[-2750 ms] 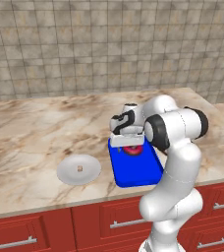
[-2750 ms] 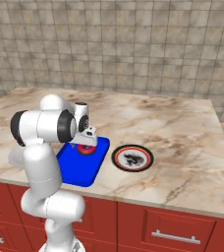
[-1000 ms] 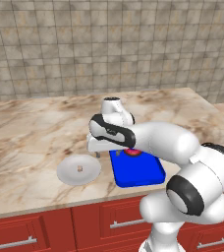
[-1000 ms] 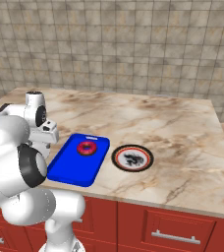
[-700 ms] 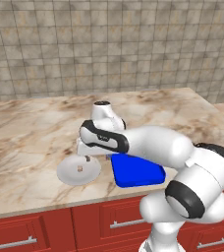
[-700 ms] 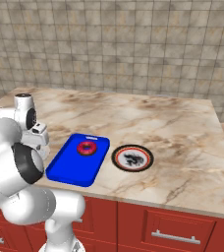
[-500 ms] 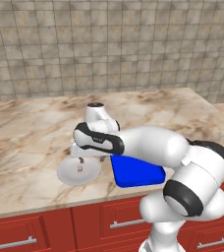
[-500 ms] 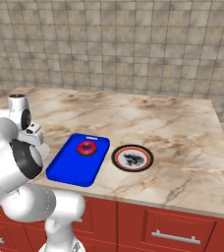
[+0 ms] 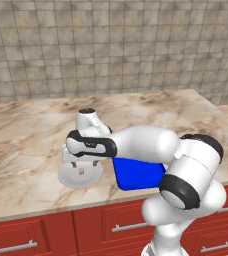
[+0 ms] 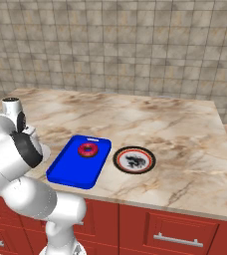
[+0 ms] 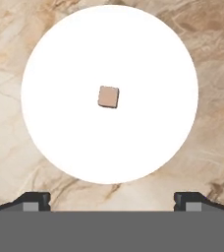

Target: Move the dessert items from the plates to the tray.

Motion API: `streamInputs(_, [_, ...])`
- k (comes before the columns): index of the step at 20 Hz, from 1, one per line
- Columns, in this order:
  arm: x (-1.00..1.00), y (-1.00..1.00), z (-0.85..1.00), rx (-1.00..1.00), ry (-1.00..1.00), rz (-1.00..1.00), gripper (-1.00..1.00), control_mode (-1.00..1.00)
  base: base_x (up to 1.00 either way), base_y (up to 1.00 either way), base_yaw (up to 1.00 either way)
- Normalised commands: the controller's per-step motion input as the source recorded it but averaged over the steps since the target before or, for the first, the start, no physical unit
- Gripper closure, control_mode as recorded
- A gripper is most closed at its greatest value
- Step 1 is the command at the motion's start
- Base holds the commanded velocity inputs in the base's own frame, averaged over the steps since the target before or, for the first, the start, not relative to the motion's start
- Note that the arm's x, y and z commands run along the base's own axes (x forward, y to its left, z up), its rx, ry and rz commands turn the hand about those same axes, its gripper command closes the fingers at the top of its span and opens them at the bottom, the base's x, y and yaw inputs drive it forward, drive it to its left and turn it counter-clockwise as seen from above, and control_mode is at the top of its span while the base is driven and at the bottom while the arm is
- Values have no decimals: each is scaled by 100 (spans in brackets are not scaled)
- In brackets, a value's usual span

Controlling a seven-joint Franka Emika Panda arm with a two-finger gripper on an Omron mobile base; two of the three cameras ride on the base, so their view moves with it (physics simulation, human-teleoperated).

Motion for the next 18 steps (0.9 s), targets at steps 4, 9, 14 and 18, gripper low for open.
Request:
streamInputs(4, [14,4,-28,0,-8,-6,-100,-100,0,0,0])
streamInputs(9, [13,0,-21,0,-5,-6,-100,-100,0,0,0])
streamInputs(14, [24,0,-6,0,-1,-4,-100,-100,0,0,0])
streamInputs(18, [16,0,-3,0,0,-6,-100,-100,0,0,0])
